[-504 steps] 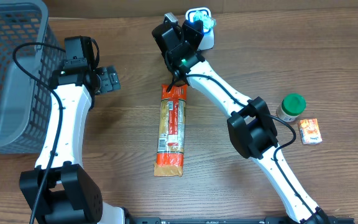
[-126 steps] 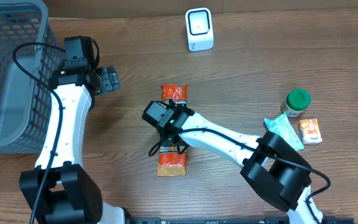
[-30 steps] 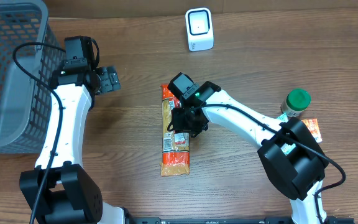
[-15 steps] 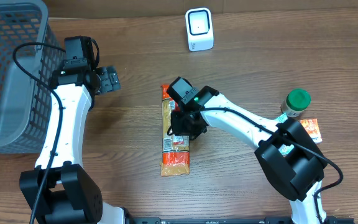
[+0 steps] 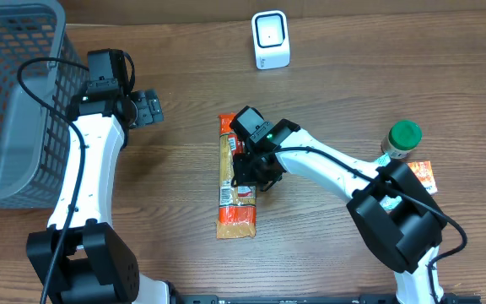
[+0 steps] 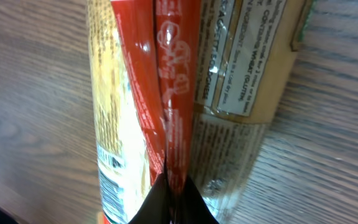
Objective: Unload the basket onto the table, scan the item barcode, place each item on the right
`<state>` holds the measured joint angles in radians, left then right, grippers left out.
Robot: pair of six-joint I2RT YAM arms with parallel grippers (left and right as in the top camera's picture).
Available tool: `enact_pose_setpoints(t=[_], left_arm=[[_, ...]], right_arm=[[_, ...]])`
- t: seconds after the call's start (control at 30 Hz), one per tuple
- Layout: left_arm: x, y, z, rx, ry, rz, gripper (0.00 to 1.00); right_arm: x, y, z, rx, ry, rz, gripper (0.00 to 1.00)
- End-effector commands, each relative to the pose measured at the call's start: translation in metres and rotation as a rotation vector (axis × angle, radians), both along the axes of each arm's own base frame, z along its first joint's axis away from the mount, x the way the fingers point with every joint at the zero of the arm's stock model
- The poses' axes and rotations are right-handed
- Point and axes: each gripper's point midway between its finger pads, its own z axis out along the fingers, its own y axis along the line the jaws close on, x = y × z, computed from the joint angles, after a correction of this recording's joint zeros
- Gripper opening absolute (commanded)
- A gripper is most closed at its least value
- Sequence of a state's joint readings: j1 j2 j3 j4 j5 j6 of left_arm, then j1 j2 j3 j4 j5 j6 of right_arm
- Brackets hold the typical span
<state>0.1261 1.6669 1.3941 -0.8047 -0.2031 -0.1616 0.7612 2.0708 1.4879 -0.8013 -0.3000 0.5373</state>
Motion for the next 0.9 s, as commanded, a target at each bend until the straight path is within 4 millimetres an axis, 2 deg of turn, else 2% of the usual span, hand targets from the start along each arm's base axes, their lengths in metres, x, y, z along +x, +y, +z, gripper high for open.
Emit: enact_pose_setpoints(t=[0.0,0.07,0.17,0.3,0.43,0.6,0.73,0.87], left_arm=[[0.003,0.001,0.006,0.006,-0.015,0.004,1.0],[0.003,0.001,0.006,0.006,-0.015,0.004,1.0],[0.003,0.001,0.006,0.006,-0.015,0.003,1.0],[0.003,0.001,0.006,0.006,-0.015,0.003,1.0],[0.003,0.001,0.006,0.006,-0.015,0.003,1.0],[0.003,0.001,0.006,0.006,-0.015,0.003,1.0],[0.003,0.001,0.006,0.006,-0.015,0.003,1.0],[0.003,0.001,0.006,0.006,-0.015,0.003,1.0]], right_arm=[[0.011,-0.011,0.039,0.051,-0.124,0.106,0.04],[0.017,-0.015,0.061,0.08,-0.2,0.165,0.04],[0.023,-0.025,0.084,0.092,-0.29,0.251,0.04],[0.024,-0.039,0.095,0.085,-0.291,0.232,0.04],[0.021,-0.054,0.096,0.071,-0.259,0.237,0.04],[0.018,-0.057,0.112,0.13,-0.342,0.421,0.04],[0.017,-0.06,0.135,0.146,-0.45,0.528,0.04],[0.005,-0.068,0.155,0.142,-0.532,0.659,0.04]])
